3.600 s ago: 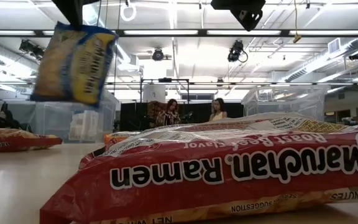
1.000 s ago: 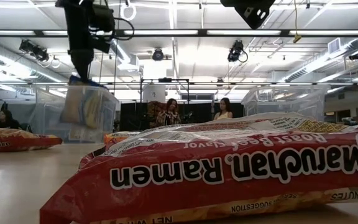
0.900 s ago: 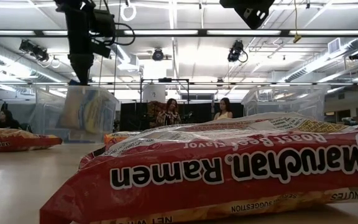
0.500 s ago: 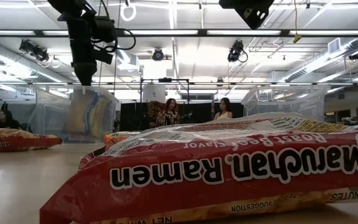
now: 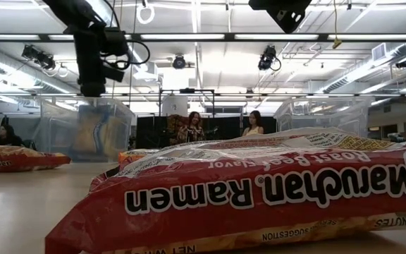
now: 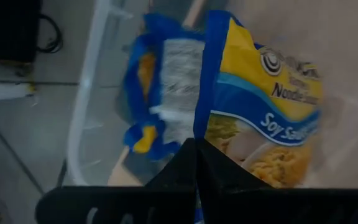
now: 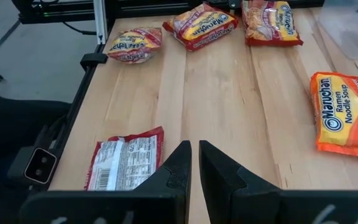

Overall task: Sort Maruchan noodles
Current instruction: Put the blue noodle pack into the top left transparent bin

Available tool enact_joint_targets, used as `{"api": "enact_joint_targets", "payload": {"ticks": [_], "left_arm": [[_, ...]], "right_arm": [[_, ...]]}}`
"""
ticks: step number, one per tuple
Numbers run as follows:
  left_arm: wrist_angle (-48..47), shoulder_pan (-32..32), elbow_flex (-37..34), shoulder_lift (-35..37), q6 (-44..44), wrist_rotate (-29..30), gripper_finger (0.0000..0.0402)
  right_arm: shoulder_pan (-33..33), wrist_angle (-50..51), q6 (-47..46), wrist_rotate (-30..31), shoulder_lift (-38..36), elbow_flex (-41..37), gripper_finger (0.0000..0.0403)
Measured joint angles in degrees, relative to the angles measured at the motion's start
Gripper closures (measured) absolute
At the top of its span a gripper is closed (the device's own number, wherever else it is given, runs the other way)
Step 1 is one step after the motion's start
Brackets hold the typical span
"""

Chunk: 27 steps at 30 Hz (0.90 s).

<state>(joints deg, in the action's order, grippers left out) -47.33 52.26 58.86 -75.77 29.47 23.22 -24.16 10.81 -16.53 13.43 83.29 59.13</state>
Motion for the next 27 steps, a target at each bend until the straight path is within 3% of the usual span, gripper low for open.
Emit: {"api": "enact_joint_targets", "payload": {"ticks": [4, 15, 22, 27], "left_arm": [[0.32, 0.1, 0.04, 0.02, 1.25, 0.23, 0.0398], [-0.06, -0.6, 0.08, 0.02, 5.37, -9.24, 0.0398], [1.29, -1.1, 0.08, 0.02, 7.26, -7.17, 0.0398], [-6.21, -0.99, 0.15, 0.07, 9.6, -4.16, 0.0398]], "right_arm": [[0.02, 0.03, 0.04, 0.0, 0.0, 0.0, 0.0365], [0.02, 0.09, 0.13, 0.44, 0.0, 0.0, 0.0365], [0.22, 0.09, 0.15, 0.44, 0.0, 0.0, 0.0365], [0.35, 0.07, 0.17, 0.46, 0.0, 0.0, 0.0365]]}}
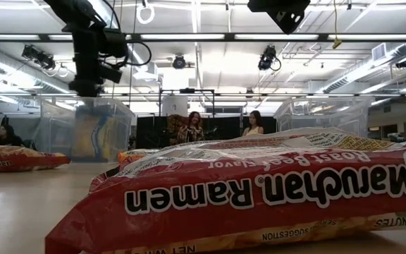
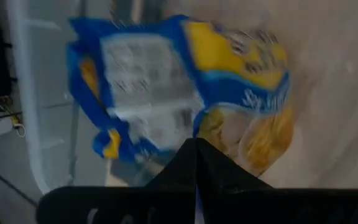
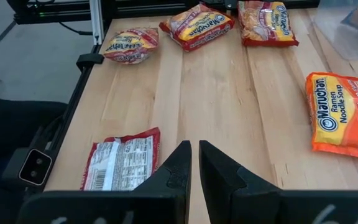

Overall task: Sort Maruchan noodles
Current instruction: Put the blue noodle pack into the top left transparent bin

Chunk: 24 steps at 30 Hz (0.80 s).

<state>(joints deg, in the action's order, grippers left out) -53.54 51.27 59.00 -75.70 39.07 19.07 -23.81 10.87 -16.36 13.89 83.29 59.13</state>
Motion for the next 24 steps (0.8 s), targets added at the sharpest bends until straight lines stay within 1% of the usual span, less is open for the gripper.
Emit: {"api": "enact_joint_targets", "payload": {"ticks": [6, 8, 13, 19, 24], "left_arm": [[-0.07, 0.04, 0.0, 0.0, 0.89, 6.1, 0.0398], [-0.03, 0.04, 0.0, 0.0, 1.84, 7.09, 0.0398], [1.47, 0.04, 0.0, 0.0, 1.7, 6.98, 0.0399], [5.78, -0.05, 0.0, 0.0, 0.61, 2.15, 0.0398], [6.99, -0.13, 0.0, 0.0, 0.58, 1.86, 0.0398]], "right_arm": [[0.75, 0.0, 0.0, 0.03, 0.0, 0.0, 0.0365], [1.08, 0.0, 0.0, 0.05, 0.0, 0.0, 0.0365], [1.6, -0.02, 0.0, 0.09, 0.0, 0.0, 0.0365], [1.77, -0.02, 0.0, 0.09, 0.0, 0.0, 0.0365], [1.77, -0.02, 0.0, 0.04, 0.0, 0.0, 0.0365]]}}
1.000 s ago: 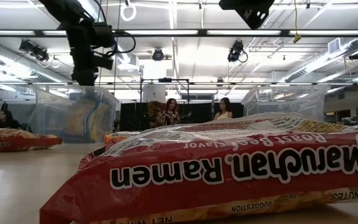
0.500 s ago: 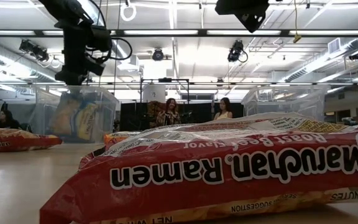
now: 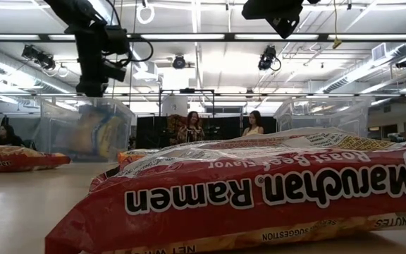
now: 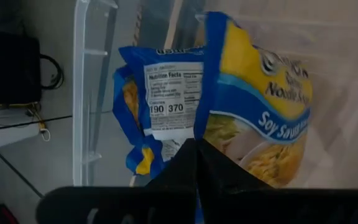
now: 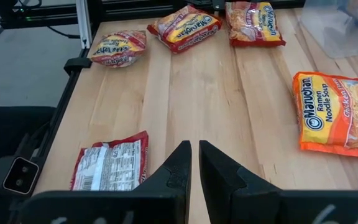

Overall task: Sort Maruchan noodles
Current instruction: Put the blue noodle pack into the top left transparent bin

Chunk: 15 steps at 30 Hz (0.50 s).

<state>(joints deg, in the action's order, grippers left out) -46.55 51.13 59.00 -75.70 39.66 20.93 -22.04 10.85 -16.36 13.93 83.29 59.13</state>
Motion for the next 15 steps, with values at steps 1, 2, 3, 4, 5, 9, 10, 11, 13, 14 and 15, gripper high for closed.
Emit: {"api": "enact_joint_targets", "payload": {"ticks": [1, 2, 3, 4, 5, 9, 10, 11, 13, 14, 15], "left_arm": [[-0.02, 0.0, 0.0, 0.0, -0.07, 0.0, 0.0398], [-0.18, 0.0, 0.0, 0.0, -0.28, -0.1, 0.0398], [-0.62, 0.02, 0.0, 0.0, -0.35, -0.74, 0.0398], [-1.39, 0.02, -0.06, 0.0, -0.24, -1.9, 0.0398], [-1.76, 0.02, -0.38, 0.03, 0.09, -2.79, 0.0398], [-2.02, -0.02, -2.59, 0.04, 2.65, -3.92, 0.0398], [-1.8, 0.0, -3.09, 0.04, 3.18, -2.74, 0.0398], [-1.52, 0.0, -3.3, 0.04, 3.35, -0.57, 0.0398], [-0.82, 0.24, -3.3, 0.02, 3.53, 3.74, 0.0398], [-0.32, 0.34, -3.3, 0.04, 3.95, 5.59, 0.0398], [-0.21, 0.46, -3.28, 0.11, 4.52, 6.31, 0.0398]], "right_arm": [[0.0, 0.0, 0.0, 0.0, 0.0, 0.0, 0.0365], [0.0, 0.0, 0.0, 0.0, 0.0, 0.0, 0.0365], [0.0, 0.0, 0.0, -0.02, 0.0, 0.0, 0.0365], [0.0, 0.0, 0.0, -0.02, 0.0, 0.0, 0.0365], [0.0, 0.0, 0.0, -0.02, 0.0, 0.0, 0.0365], [0.0, -0.01, 0.0, -0.03, 0.0, 0.0, 0.0365], [0.0, -0.02, 0.0, -0.04, 0.0, 0.0, 0.0365], [0.0, -0.01, 0.0, -0.04, 0.0, 0.0, 0.0365], [0.0, 0.0, 0.0, -0.04, 0.0, 0.0, 0.0365], [0.0, -0.02, 0.0, -0.04, 0.0, 0.0, 0.0365], [0.0, -0.02, 0.0, -0.04, 0.0, 0.0, 0.0365]]}}
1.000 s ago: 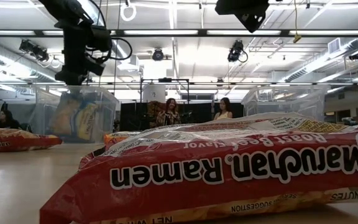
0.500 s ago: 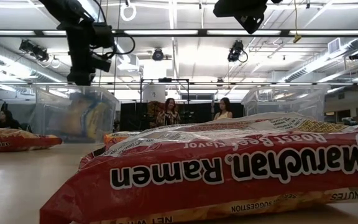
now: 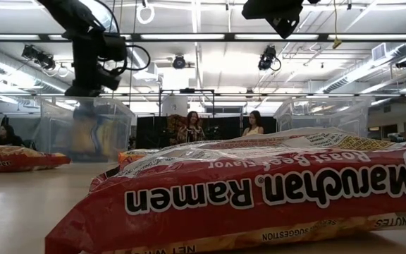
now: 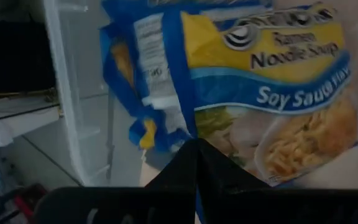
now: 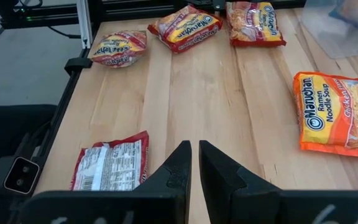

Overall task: Sort Maruchan noodles
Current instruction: Put the blue noodle pack into the top left transparent bin

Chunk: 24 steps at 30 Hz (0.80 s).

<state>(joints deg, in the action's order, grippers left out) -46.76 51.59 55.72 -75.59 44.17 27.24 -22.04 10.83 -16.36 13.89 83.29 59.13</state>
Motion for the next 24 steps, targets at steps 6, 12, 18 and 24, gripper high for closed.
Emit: {"api": "enact_joint_targets", "payload": {"ticks": [6, 12, 18, 24], "left_arm": [[1.48, -0.04, 0.0, 0.13, 1.11, -0.83, 0.0398], [2.23, -0.02, 0.0, 0.13, -0.03, -4.01, 0.0397], [1.9, -1.04, 0.0, 0.13, 1.46, -7.87, 0.0397], [2.83, -1.37, 0.02, 0.13, 1.45, -3.97, 0.0397]], "right_arm": [[0.04, 0.0, 0.0, 0.0, 0.0, 0.0, 0.0365], [0.04, 0.0, 0.0, 0.0, 0.0, 0.0, 0.0365], [0.04, 0.0, 0.0, -0.02, 0.0, 0.0, 0.0365], [-0.11, 0.0, -0.4, -0.58, 0.0, 0.0, 0.0365]]}}
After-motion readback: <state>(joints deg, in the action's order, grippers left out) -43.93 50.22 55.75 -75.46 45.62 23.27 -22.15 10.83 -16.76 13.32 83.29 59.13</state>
